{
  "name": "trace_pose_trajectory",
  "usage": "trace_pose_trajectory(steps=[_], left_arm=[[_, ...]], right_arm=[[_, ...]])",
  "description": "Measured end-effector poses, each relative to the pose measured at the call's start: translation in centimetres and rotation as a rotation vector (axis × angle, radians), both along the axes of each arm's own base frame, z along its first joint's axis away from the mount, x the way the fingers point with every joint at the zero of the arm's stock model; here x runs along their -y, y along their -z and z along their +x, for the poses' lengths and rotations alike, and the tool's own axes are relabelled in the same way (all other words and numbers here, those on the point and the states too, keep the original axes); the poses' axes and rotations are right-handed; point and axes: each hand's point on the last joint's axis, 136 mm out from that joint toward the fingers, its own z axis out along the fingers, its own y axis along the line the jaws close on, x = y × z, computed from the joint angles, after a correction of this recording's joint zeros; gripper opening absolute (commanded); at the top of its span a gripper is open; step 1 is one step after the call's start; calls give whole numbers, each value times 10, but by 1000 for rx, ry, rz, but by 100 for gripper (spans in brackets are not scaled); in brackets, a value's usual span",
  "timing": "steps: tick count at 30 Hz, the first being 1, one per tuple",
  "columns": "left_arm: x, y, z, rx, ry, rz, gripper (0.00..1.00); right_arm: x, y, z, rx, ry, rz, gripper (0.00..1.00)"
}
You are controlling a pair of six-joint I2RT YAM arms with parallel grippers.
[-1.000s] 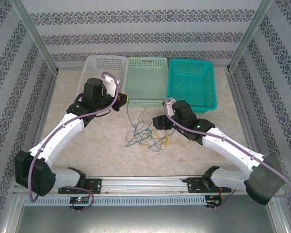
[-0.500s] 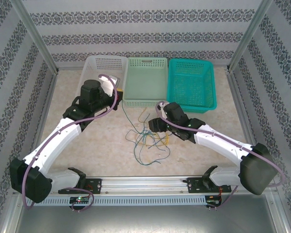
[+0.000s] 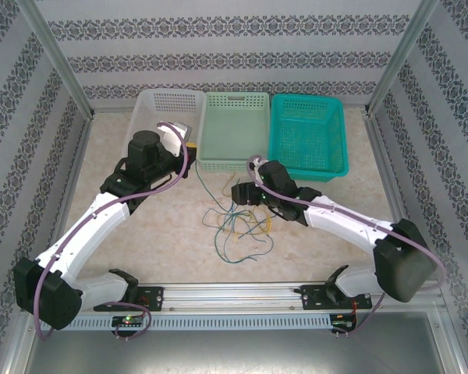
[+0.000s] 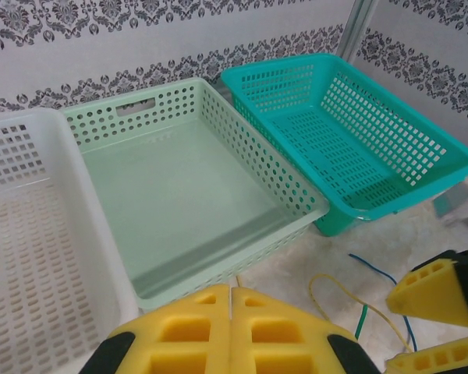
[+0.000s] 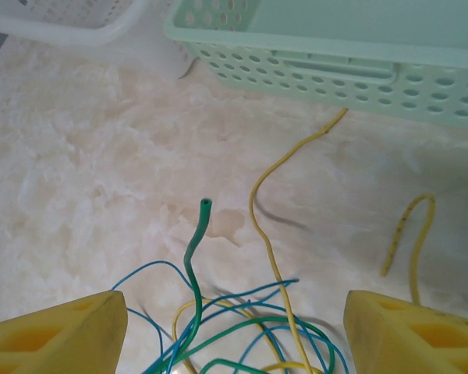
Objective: Untangle the cables
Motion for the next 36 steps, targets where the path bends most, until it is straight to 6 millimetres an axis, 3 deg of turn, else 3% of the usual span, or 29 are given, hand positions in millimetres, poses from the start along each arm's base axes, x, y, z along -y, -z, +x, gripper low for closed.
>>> trace_pose_trajectory(steps=[5,9,10,15,16,19,24,30,33,36], left_arm=[[1,-4,-5,23,14,-20,0],[2,-7,-10,45,27,-38,0],[2,-7,-11,48,30,-40,0],[1,-8,-14,56,32,-44,0],[-1,-8,-14,58,24,-43,0],[-9,-10,-15,76,-21,-44,0],[-25,-16,-20,125,-99,-63,0],[-39,-23,-19,167,-185,-96,0],[-49,-24,-23,185,-229,-109,0],[-52,-27,-24,195,-244,-114,0]], right_arm=[[-12,16,9,-39,-4,-3,70],[-20,18,19,-41,6,17,59],[-21,17,21,-39,9,22,54],[-24,15,32,-44,35,67,3],[-23,13,34,-49,46,84,0],[-15,11,42,-78,110,181,0],[24,37,49,-227,272,312,0],[19,26,52,-304,333,489,0],[22,32,49,-342,380,560,0],[21,35,48,-368,389,578,31]])
